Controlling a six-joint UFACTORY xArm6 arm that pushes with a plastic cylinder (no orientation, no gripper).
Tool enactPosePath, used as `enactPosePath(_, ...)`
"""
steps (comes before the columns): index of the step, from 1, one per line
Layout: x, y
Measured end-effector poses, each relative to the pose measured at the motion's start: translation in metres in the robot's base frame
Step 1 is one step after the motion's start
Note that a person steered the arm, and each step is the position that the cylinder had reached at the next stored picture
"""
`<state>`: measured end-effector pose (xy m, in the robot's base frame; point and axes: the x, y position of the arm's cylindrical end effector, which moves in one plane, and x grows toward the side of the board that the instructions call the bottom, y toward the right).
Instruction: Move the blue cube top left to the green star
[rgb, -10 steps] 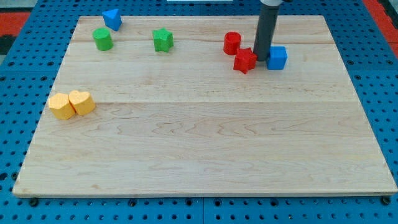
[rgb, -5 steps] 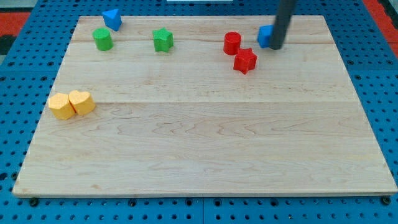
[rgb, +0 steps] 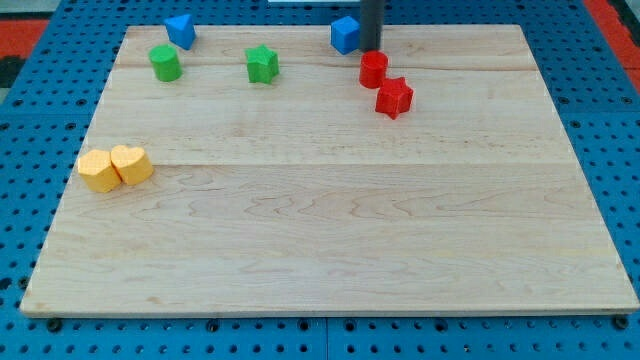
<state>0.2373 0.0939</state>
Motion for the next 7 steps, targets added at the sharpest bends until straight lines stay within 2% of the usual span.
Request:
enactPosePath(1,-0.035,0.008)
enactPosePath(3,-0.035,-0.169)
enactPosePath(4,-0.029,-0.127)
enactPosePath(5,0.002,-0.125)
enactPosePath(6,0.02,-0.191)
enactPosePath(7,0.018,-0.229)
